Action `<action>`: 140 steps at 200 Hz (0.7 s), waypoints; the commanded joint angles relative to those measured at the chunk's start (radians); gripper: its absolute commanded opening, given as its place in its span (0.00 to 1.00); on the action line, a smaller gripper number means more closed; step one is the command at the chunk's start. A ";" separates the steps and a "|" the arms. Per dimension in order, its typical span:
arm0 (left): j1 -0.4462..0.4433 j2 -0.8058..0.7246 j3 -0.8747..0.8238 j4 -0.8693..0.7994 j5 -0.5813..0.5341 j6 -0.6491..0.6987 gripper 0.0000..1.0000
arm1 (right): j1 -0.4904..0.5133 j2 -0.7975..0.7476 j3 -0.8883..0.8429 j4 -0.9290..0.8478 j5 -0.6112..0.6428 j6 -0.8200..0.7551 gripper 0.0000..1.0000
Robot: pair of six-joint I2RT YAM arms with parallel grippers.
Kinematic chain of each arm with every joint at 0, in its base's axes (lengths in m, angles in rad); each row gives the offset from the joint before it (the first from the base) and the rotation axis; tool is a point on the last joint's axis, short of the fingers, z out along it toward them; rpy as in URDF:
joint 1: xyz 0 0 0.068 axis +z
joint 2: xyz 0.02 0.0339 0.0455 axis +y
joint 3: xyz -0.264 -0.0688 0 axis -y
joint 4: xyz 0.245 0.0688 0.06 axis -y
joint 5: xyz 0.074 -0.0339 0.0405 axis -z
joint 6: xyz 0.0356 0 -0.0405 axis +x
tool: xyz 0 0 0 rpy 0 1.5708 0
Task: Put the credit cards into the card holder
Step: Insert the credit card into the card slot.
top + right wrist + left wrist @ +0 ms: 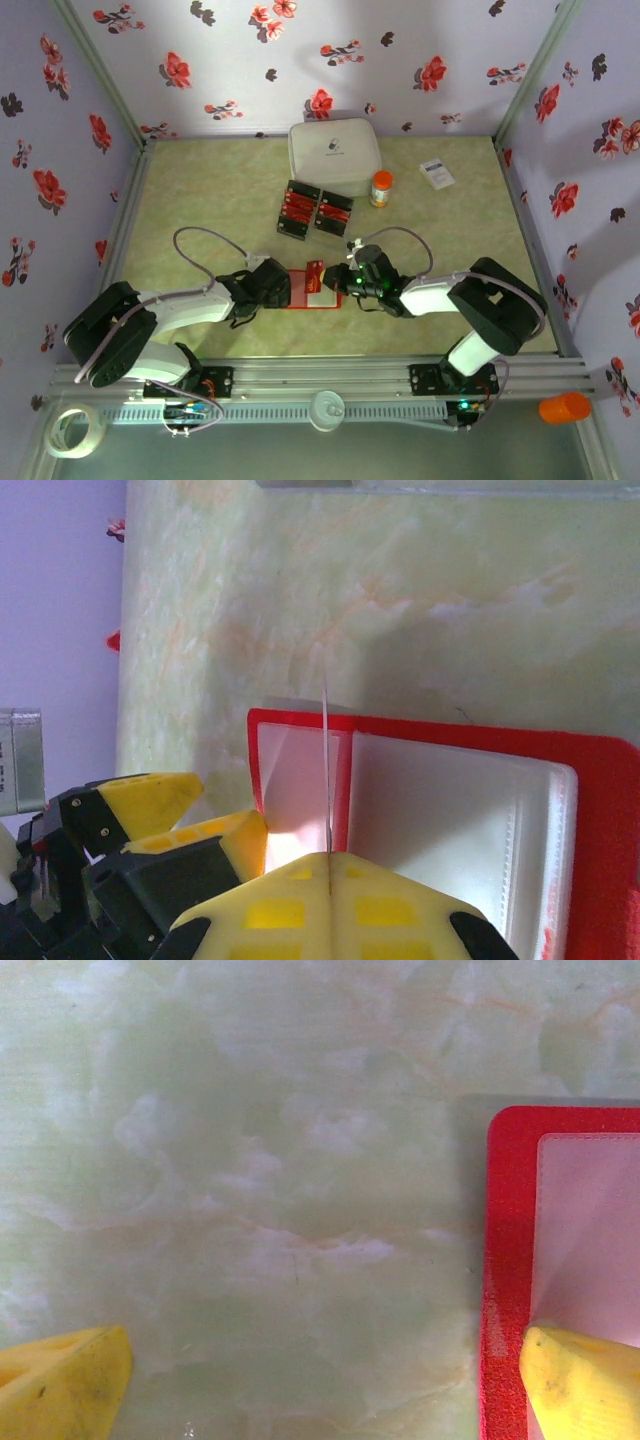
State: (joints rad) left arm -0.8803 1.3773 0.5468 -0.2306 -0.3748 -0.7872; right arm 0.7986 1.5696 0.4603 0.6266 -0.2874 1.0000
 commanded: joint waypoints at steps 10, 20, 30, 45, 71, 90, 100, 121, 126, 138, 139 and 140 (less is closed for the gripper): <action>0.007 0.022 -0.014 0.005 -0.004 -0.021 1.00 | 0.008 0.002 -0.024 0.027 0.034 0.014 0.00; 0.007 0.020 -0.015 0.005 -0.005 -0.022 1.00 | 0.007 -0.003 -0.029 0.026 0.040 0.014 0.00; 0.006 0.020 -0.015 0.007 -0.004 -0.021 1.00 | 0.007 -0.007 -0.034 0.027 0.043 0.014 0.00; 0.007 0.019 -0.015 0.005 -0.004 -0.021 1.00 | 0.007 -0.011 -0.040 0.027 0.049 0.014 0.00; 0.007 0.017 -0.018 0.007 -0.004 -0.023 1.00 | 0.008 -0.009 -0.042 0.027 0.047 0.015 0.00; 0.006 0.016 -0.020 0.007 -0.005 -0.023 1.00 | 0.009 0.000 -0.040 0.034 0.039 0.018 0.00; 0.007 0.017 -0.019 0.007 -0.004 -0.023 1.00 | 0.010 0.008 -0.038 0.042 0.032 0.021 0.00; 0.007 0.019 -0.019 0.009 -0.004 -0.024 1.00 | 0.013 0.031 -0.037 0.071 0.013 0.033 0.00; 0.007 0.019 -0.018 0.010 -0.004 -0.023 1.00 | 0.014 0.037 -0.036 0.079 0.011 0.036 0.00; 0.007 0.020 -0.018 0.010 -0.005 -0.023 1.00 | 0.017 0.048 -0.039 0.097 0.004 0.044 0.00; 0.007 0.019 -0.018 0.011 -0.004 -0.023 1.00 | 0.017 0.048 -0.040 0.099 0.003 0.045 0.00; 0.007 0.020 -0.018 0.012 -0.005 -0.023 1.00 | 0.017 0.049 -0.040 0.100 0.003 0.046 0.00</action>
State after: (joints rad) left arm -0.8803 1.3773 0.5468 -0.2298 -0.3748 -0.7872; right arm 0.8021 1.5871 0.4355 0.6701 -0.2687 1.0191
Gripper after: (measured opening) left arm 0.998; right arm 0.063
